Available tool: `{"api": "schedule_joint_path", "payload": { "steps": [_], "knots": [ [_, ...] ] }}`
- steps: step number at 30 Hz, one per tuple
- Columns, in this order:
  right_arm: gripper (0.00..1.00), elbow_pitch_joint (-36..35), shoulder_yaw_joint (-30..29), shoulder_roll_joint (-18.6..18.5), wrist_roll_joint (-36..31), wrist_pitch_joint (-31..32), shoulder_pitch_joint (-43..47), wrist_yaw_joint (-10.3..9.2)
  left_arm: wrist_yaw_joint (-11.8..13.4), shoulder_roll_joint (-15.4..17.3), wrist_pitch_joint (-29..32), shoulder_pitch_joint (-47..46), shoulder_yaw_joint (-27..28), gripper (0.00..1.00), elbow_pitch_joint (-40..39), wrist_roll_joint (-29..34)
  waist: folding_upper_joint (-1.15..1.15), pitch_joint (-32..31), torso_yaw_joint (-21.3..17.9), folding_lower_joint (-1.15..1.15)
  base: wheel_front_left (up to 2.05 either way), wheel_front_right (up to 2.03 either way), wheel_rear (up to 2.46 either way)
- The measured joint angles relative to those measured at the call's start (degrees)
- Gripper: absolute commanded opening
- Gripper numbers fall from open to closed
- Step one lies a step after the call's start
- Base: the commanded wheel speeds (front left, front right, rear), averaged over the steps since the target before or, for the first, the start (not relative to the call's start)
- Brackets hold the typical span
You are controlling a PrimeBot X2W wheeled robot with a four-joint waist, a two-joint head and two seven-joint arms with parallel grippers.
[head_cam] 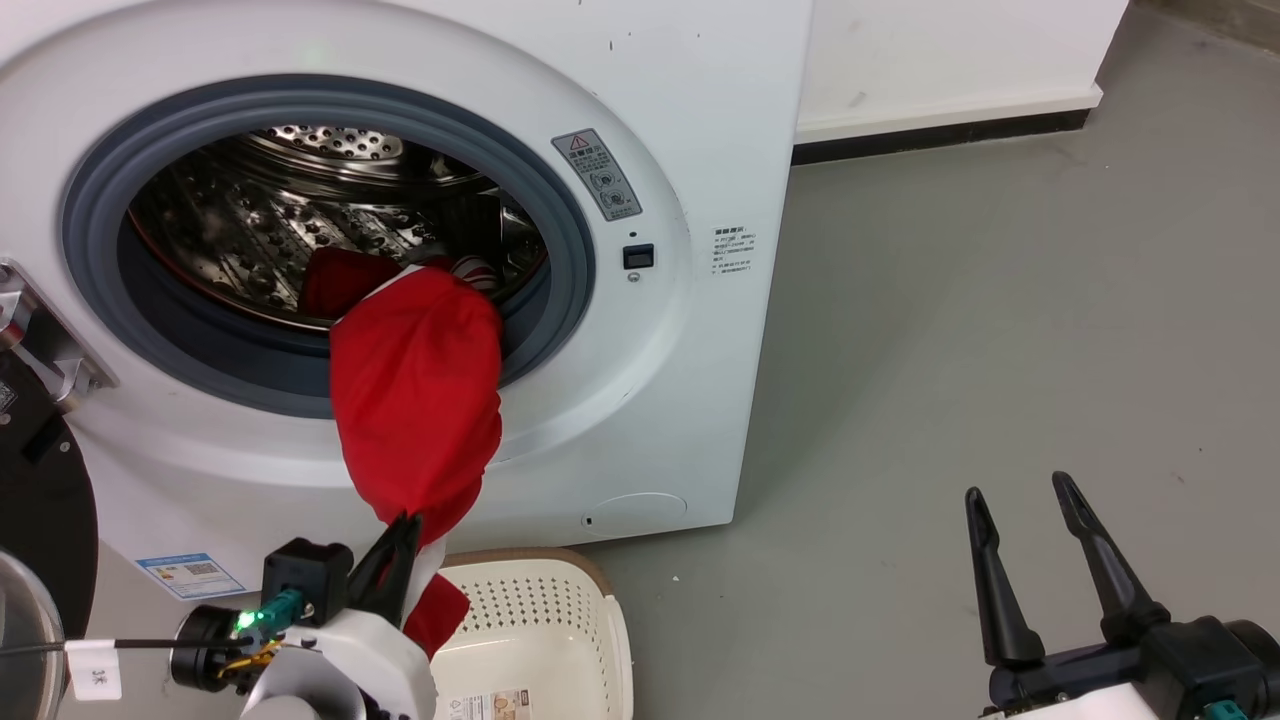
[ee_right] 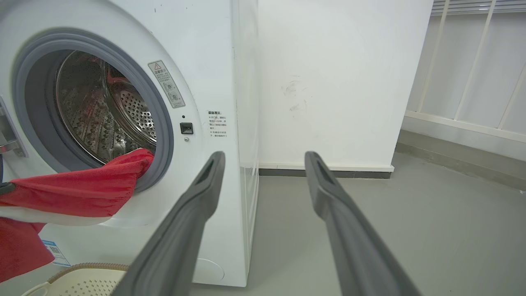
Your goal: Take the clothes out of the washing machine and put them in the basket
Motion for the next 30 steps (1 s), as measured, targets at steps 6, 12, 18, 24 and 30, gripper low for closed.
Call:
{"api": "schedule_joint_path", "payload": {
  "steps": [6, 12, 18, 24, 30],
  "knots": [
    [1.0, 0.0, 0.3, 0.0, 0.0, 0.0, -0.4, 0.0, -0.3, -0.4, -0.1, 1.2, -0.2, 0.0, 2.6, -0.9, 0.0, 1.3, -0.8, 0.0, 0.0, 0.0, 0.0],
    [1.0, -0.4, 0.5, 0.0, 0.0, 0.0, -2.6, 0.0, -1.5, -2.6, -0.6, 1.1, -0.6, 0.0, 9.2, -1.8, 0.0, 4.5, -2.5, 0.01, 0.0, 0.0, 0.0],
    [1.0, -1.0, 0.5, 0.0, 0.3, 0.0, -5.5, 0.0, -4.2, -4.9, -1.1, -1.6, -1.3, 0.0, 18.1, -2.2, 0.0, 8.9, -4.3, 0.01, 0.0, 0.0, 0.0],
    [1.0, -1.7, 0.8, 0.0, 1.2, 0.0, -8.3, 0.0, -6.2, -7.4, -1.9, -5.8, -2.5, 0.0, 28.4, -0.7, 0.0, 13.5, -5.7, 0.02, 0.0, 0.0, 0.0],
    [1.0, -2.3, 1.5, 0.0, 2.0, 0.0, -11.1, 0.0, -8.3, -9.7, -2.3, -10.7, -2.2, 0.0, 38.3, -0.9, 0.0, 18.1, -6.8, 0.02, 0.0, 0.0, 0.0]
  ]
}}
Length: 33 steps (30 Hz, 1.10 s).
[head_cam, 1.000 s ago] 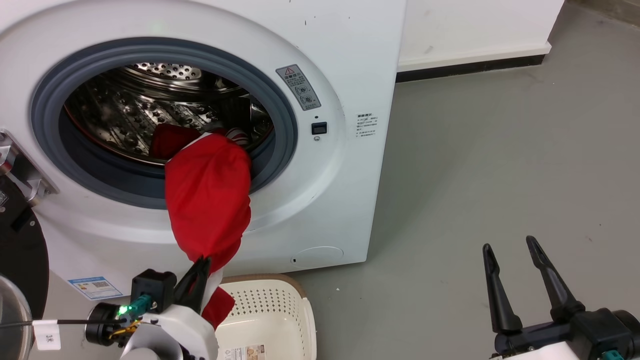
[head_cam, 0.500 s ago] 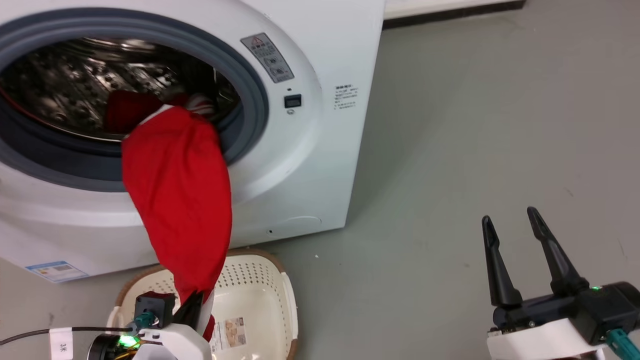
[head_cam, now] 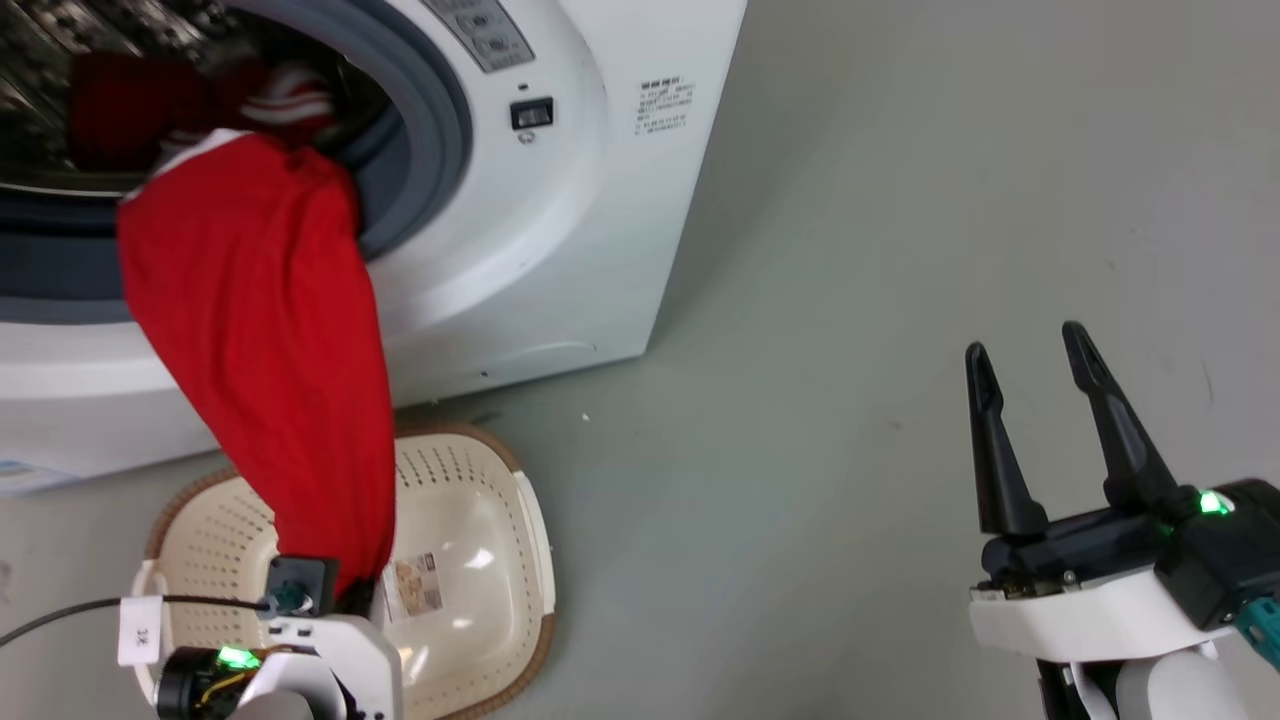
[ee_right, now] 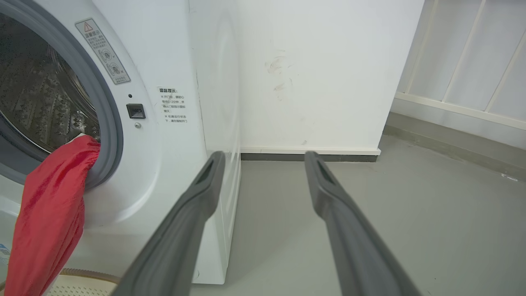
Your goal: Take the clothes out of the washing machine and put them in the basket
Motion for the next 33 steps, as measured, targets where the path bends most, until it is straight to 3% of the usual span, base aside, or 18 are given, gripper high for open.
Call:
{"api": "schedule_joint_path", "payload": {
  "steps": [13, 19, 33],
  "knots": [
    [1.0, -1.4, 0.1, 0.0, 0.9, 0.0, -4.1, 0.0, -2.3, -2.6, -0.3, -9.1, 1.0, 0.0, 14.1, -0.5, 0.0, 8.5, -1.6, 0.0, 0.0, 0.0, 0.0],
    [1.0, -1.9, 0.0, 0.0, 1.1, 0.0, -5.8, 0.0, -2.5, -2.9, 0.3, -12.4, 1.3, 0.0, 16.3, -1.0, 0.0, 11.7, -1.7, 0.0, 0.0, 0.0, 0.0],
    [1.0, -2.9, -0.9, 0.0, 2.5, 0.0, -8.2, 0.0, -1.5, -3.2, 8.9, -14.9, 0.5, 0.0, 18.1, -1.6, 0.0, 18.6, -2.2, 0.0, 0.0, 0.0, 0.0]
  ]
}}
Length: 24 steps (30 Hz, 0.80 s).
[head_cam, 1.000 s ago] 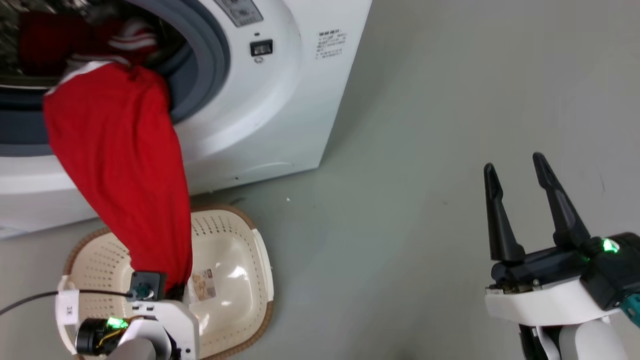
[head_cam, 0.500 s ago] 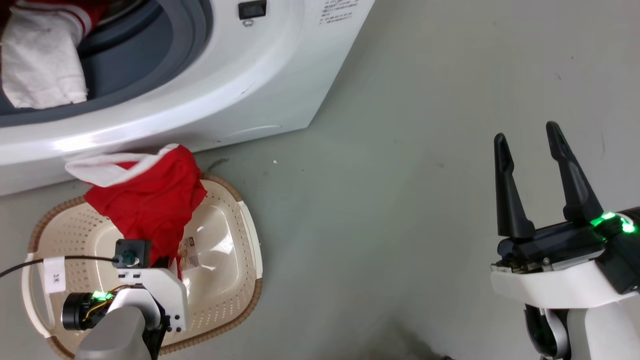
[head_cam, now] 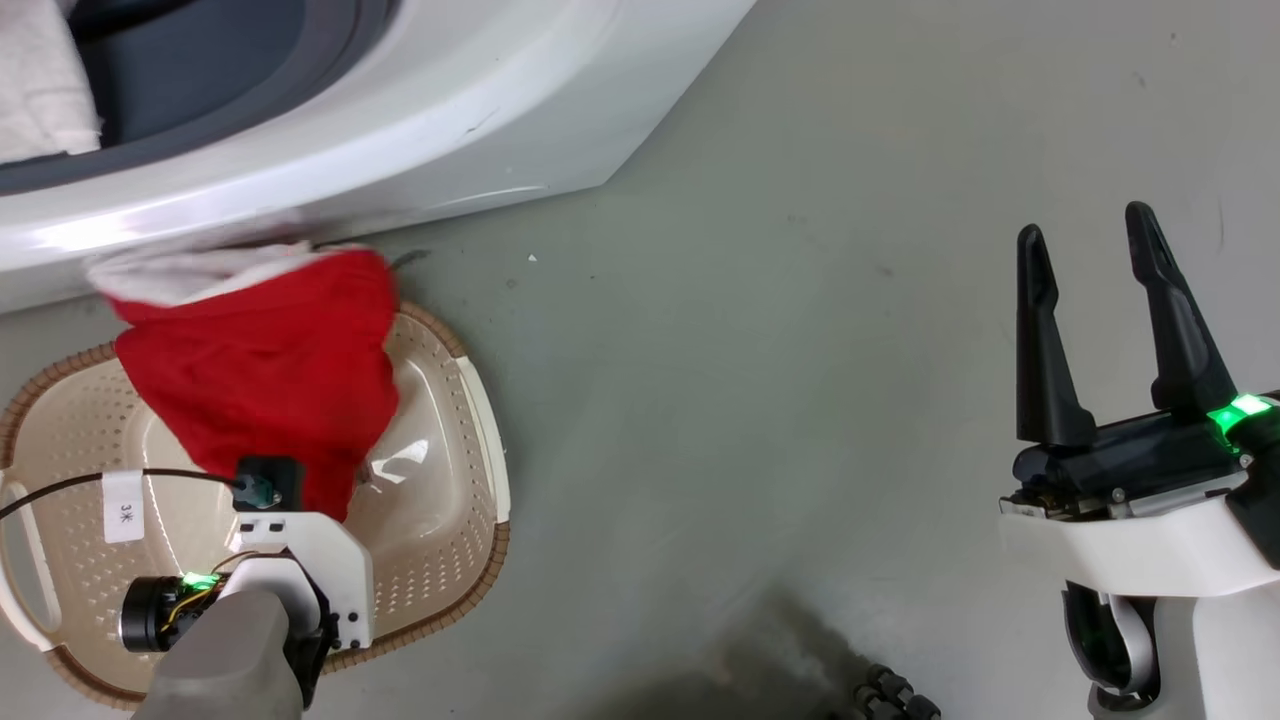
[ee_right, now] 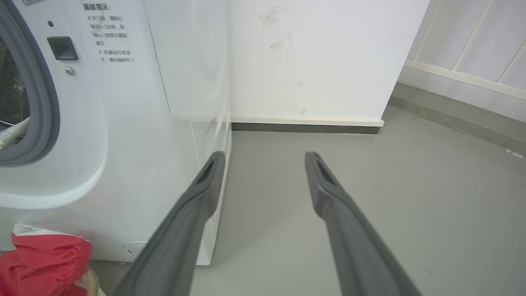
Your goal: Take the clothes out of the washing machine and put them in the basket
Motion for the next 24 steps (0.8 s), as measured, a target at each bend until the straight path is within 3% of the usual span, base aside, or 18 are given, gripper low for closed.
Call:
{"api": "schedule_joint_path", "payload": {
  "steps": [6, 7, 8, 15, 24],
  "knots": [
    [1.0, 0.0, -0.4, 0.0, 0.1, 0.0, -0.2, 0.0, 0.2, -0.6, 1.5, -0.4, -0.3, 0.0, 0.1, -0.4, 0.0, 1.1, 0.2, 0.0, 0.0, 0.0, 0.0],
    [1.0, 0.0, -0.4, 0.0, 0.1, 0.0, -0.4, 0.0, 0.3, -0.6, 1.5, -0.5, -0.3, 0.57, 0.1, -0.5, 0.0, 1.1, 0.2, 0.0, 0.0, 0.0, 0.0],
    [1.0, 0.1, -0.5, 0.0, 0.0, 0.0, -0.5, 0.0, 0.5, -0.7, 1.7, -0.5, -0.2, 1.0, 0.1, -0.6, 0.0, 1.0, 0.3, 0.0, 0.0, 0.0, 0.0],
    [1.0, 0.9, -0.2, 0.0, -0.3, 0.0, -0.5, 0.0, 0.7, -1.5, 0.3, 0.3, -0.4, 1.0, 0.1, -0.9, 0.0, -1.6, 0.9, 0.0, 0.0, 0.0, 0.0],
    [1.0, 2.9, 0.3, 0.0, -1.6, 0.0, 2.6, 0.0, 1.1, -3.2, -6.1, 6.5, -0.6, 1.0, 0.2, -1.3, 0.0, -8.9, 1.8, -0.01, 0.0, 0.0, 0.0]
  ]
}}
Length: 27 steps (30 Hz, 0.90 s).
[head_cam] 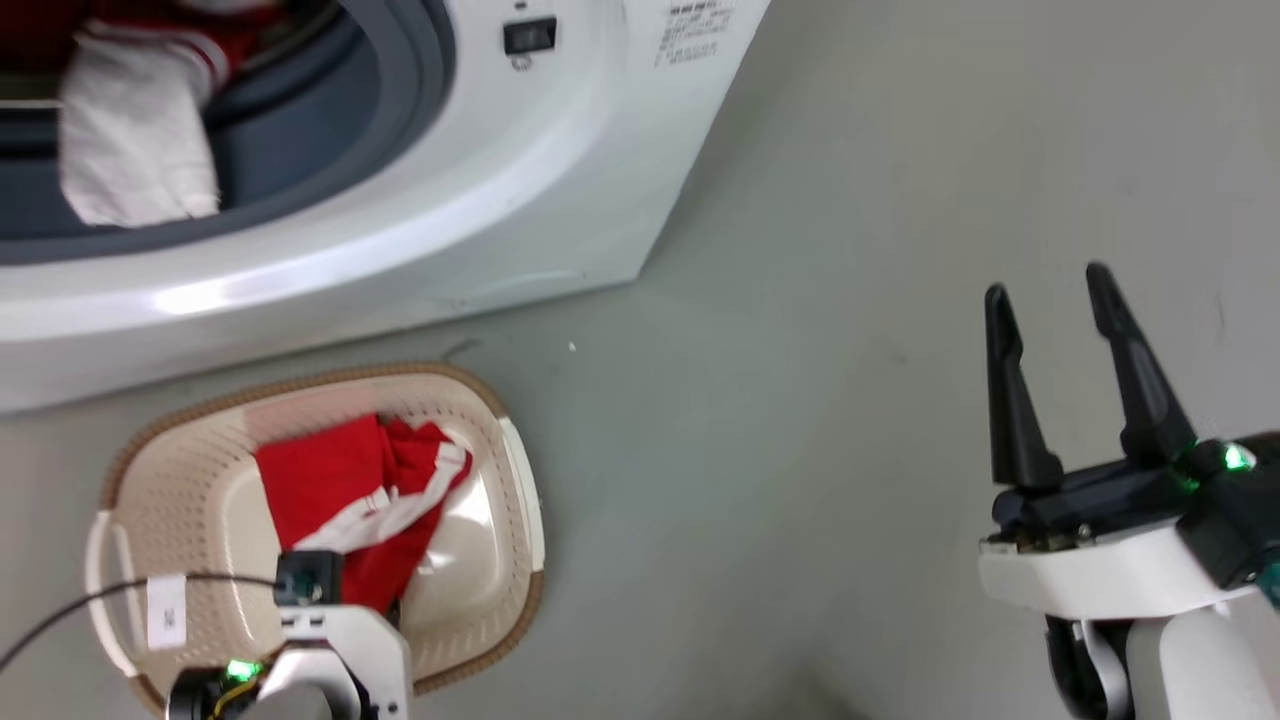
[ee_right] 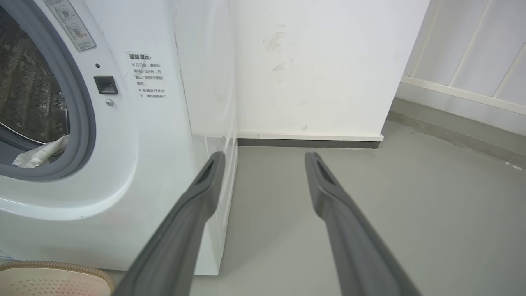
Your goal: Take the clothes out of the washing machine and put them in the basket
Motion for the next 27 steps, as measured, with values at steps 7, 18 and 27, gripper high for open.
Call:
{"api": "schedule_joint_path", "payload": {
  "steps": [7, 18, 27],
  "knots": [
    [1.0, 1.5, -0.1, 0.0, -1.3, 0.0, 4.2, 0.0, 1.3, -1.0, -3.2, 4.9, 1.5, 1.0, -1.8, -0.3, 0.0, -7.4, 1.4, 0.0, 0.0, 0.0, 0.0],
    [1.0, 3.0, -0.3, 0.0, -3.0, 0.0, 9.5, 0.0, 6.9, 0.7, -3.4, 15.5, 11.8, 1.0, -21.4, 8.8, 0.0, -16.8, 4.8, -0.01, 0.0, 0.0, 0.0],
    [1.0, 3.3, -0.7, 0.0, -3.4, 0.0, 12.5, 0.0, 7.7, -0.5, -3.4, 23.5, 22.4, 1.0, -35.4, 18.9, 0.0, -22.3, 7.3, -0.01, 0.0, 0.0, 0.0]
  ]
}}
